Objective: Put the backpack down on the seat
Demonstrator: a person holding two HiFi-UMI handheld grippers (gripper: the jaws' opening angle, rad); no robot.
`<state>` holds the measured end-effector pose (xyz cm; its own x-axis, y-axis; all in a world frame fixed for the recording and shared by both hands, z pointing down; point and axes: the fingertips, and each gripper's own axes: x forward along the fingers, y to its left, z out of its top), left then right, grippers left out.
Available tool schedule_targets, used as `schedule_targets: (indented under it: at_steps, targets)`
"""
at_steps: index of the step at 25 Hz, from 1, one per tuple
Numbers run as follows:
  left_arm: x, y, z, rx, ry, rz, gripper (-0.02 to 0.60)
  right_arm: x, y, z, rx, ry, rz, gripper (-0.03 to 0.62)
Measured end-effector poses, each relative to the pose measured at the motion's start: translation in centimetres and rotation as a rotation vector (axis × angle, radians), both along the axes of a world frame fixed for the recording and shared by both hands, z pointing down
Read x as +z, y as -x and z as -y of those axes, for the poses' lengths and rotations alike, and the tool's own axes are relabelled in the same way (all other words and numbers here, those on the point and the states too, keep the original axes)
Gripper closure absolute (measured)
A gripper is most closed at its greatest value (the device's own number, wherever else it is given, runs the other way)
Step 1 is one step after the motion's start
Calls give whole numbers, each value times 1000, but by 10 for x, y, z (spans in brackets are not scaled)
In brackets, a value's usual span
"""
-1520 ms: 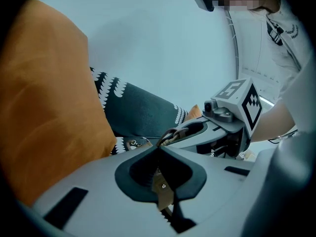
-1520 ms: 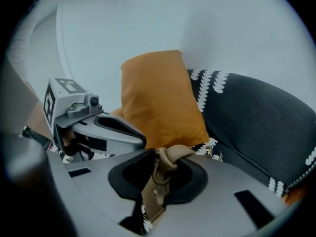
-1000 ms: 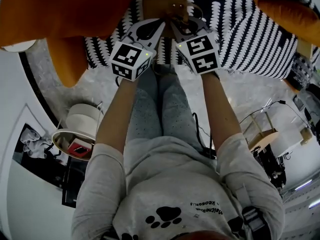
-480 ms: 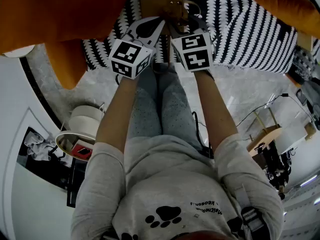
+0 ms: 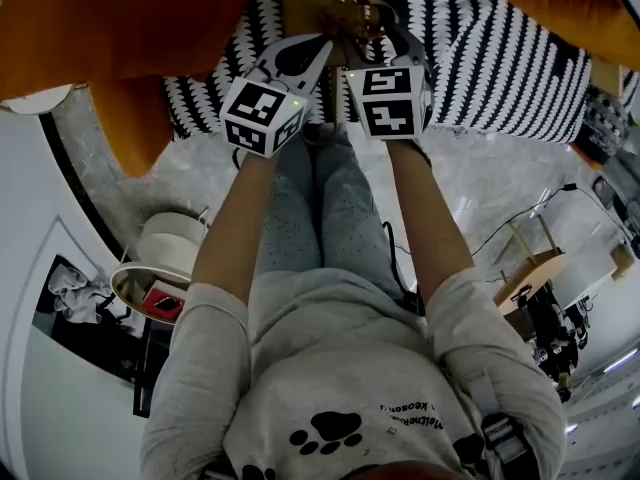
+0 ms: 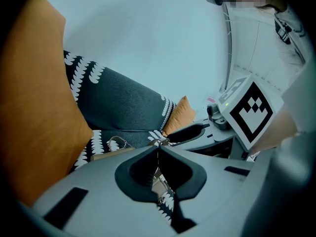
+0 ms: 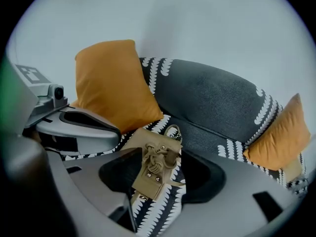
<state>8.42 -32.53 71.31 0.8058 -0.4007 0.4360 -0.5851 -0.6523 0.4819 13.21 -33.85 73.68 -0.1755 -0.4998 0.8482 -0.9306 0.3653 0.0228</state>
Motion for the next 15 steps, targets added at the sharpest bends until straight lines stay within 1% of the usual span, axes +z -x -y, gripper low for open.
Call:
schedule_targets:
  at_steps: [5,10,15]
  targets:
    - [-6,2,-5,6,-8,-2,561,-13,0,-2,20,-44,-13,352]
    - [-6,1,-9,10,-12,-2,561,-14,0,-4,27,-52,-7,352]
    - [-18,-9,-13,14,-24,-2,561,-26,-6,-10,32,-64,6,352]
